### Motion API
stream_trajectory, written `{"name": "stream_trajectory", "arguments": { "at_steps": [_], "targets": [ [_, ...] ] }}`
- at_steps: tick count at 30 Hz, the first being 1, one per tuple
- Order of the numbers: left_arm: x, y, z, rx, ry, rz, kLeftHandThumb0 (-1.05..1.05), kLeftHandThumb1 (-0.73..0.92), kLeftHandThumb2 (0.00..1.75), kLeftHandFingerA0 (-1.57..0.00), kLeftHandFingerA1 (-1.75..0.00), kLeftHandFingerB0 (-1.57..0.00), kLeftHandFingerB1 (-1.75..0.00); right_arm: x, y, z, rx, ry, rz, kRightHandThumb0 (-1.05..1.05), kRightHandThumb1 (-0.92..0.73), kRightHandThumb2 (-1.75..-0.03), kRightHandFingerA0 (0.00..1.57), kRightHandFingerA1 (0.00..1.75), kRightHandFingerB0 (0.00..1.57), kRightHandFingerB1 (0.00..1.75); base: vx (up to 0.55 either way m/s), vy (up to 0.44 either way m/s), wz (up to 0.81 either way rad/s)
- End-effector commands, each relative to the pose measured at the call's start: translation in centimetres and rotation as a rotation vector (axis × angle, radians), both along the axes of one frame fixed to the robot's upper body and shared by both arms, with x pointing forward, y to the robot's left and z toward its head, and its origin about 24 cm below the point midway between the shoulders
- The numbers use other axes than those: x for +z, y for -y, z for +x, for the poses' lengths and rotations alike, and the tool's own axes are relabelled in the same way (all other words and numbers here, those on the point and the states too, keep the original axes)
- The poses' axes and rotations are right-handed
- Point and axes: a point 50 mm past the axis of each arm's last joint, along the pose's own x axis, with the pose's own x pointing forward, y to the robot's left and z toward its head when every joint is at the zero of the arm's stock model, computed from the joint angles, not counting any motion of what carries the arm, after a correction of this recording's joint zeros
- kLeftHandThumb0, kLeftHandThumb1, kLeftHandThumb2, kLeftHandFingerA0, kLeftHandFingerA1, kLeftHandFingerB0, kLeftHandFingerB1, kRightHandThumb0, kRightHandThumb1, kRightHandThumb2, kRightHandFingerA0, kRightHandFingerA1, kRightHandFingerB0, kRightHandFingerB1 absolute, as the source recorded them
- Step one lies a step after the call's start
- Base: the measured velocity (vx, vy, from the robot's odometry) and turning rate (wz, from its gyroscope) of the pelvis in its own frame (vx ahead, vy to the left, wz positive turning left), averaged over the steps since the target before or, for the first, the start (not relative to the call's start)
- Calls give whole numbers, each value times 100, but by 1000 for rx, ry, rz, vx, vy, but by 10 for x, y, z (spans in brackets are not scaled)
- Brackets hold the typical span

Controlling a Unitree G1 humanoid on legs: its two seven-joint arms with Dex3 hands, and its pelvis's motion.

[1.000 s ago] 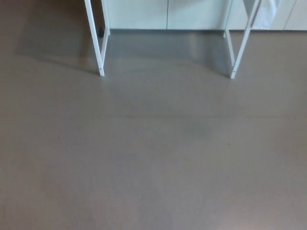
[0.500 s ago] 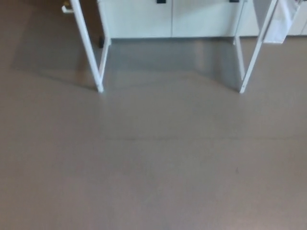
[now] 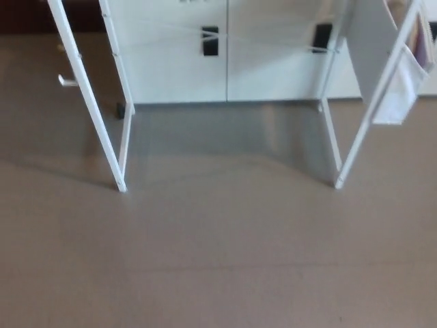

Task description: The robot walks towards a desk on which a file tray is kept in the middle and a toilet paper roll is kept on its right. The robot uses its right hand to hook on finger in the gap of the roll and grabs it, lifts it and places it on the tray.

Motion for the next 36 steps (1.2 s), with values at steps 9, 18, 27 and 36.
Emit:
{"name": "stream_trajectory", "arguments": {
  "at_steps": [9,18,27,36],
  "targets": [
    [5,-5,6,20,15,10,-68,61,134,-10,-75,0,-68,0,-1,8,-34,34,13,-35,-38,-95,2,51,0,47,473,-142,20],
    [5,-4,6,-31,14,28,-67,59,132,-8,-74,0,-67,2,1,9,-13,-16,-5,-72,-48,-84,3,29,10,34,538,79,-29],
    [3,-2,5,6,17,23,-67,62,134,-9,-74,0,-67,5,2,11,-2,-19,-17,-74,-50,-85,6,32,10,35,428,-30,1],
    [3,-2,6,6,23,25,-69,63,135,-9,-75,0,-68,5,3,9,-66,48,15,-69,-47,-80,5,33,12,39,339,-195,23]
  ]
}}
